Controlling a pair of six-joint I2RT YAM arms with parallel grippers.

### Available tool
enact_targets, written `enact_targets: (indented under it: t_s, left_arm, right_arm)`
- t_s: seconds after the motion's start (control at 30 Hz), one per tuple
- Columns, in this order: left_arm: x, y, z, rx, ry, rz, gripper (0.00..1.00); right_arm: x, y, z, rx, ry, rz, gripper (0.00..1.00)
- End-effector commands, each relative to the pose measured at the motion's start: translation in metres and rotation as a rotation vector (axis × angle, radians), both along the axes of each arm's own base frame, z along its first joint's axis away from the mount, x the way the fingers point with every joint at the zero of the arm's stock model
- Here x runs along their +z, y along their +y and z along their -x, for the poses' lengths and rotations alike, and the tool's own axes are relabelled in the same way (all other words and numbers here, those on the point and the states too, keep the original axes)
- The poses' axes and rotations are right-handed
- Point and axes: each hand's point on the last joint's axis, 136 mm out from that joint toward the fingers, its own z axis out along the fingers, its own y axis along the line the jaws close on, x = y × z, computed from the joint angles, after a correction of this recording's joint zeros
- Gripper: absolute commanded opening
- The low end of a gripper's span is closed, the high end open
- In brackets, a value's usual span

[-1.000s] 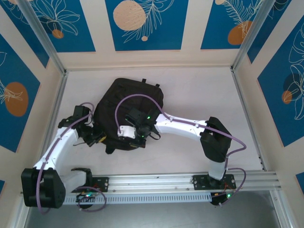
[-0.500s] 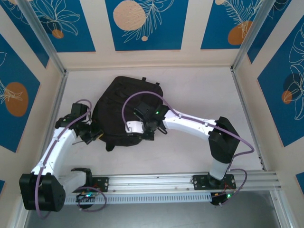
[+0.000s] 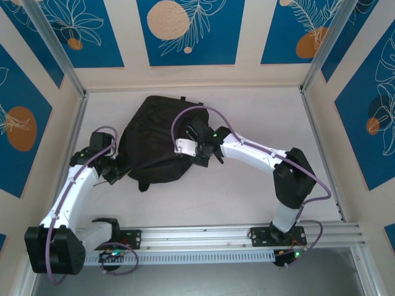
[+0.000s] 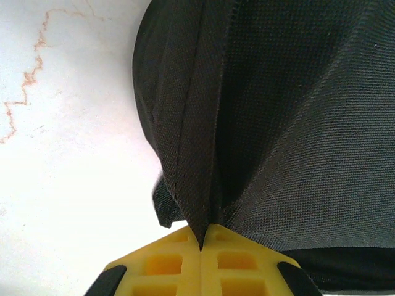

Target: Pack books, pencil case, and school supplies into a backpack

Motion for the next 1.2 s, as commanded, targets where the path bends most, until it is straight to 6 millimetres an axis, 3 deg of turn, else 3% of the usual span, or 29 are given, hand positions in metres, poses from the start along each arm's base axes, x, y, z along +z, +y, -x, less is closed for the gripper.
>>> enact_targets:
  t_s: [0.0,0.1,0.2,0.33,0.47,0.6,0.67,0.83,0.93,1.07,1.17]
  left_arm:
    - [0.001,0.033,0.005,0.068,0.016,-0.143,0.00]
    - [0.000,0.026,0.002,0.043,0.004,-0.110,0.00]
    - [-0.003,0.004,-0.007,-0.034,-0.017,-0.015,0.00]
    - [0.003,-0.051,-0.014,-0.269,-0.055,0.041,0.00]
    - [0.009,-0.110,-0.005,-0.518,-0.058,0.056,0.00]
    - [0.007,-0.144,0.005,-0.651,-0.044,0.065,0.00]
    - [0.007,-0.160,0.011,-0.712,-0.042,0.067,0.00]
    - [-0.002,-0.176,0.028,-0.801,0.010,0.045,0.00]
    - [-0.003,-0.174,0.038,-0.837,0.018,0.016,0.00]
    - [-0.006,-0.175,0.058,-0.915,0.033,0.017,0.00]
    - [-0.007,-0.170,0.072,-0.929,0.040,0.037,0.00]
  right_arm:
    - [0.000,-0.049,-0.051,-0.231,-0.101,0.106,0.00]
    - [0.002,-0.050,-0.056,-0.286,-0.093,0.067,0.00]
    - [0.003,-0.055,-0.056,-0.359,-0.066,0.016,0.00]
    - [0.000,-0.076,-0.052,-0.516,-0.010,-0.045,0.00]
    - [0.000,-0.101,-0.047,-0.637,-0.014,-0.083,0.00]
    - [0.001,-0.112,-0.034,-0.682,-0.029,-0.118,0.01]
    - [0.003,-0.114,-0.026,-0.692,-0.033,-0.149,0.09]
    - [0.013,-0.118,-0.011,-0.694,-0.073,-0.257,0.36]
    - [0.037,-0.117,-0.008,-0.666,-0.141,-0.322,0.43]
    - [0.080,-0.114,0.000,-0.695,-0.159,-0.553,0.53]
    - [0.094,-0.115,0.010,-0.727,-0.109,-0.683,0.57]
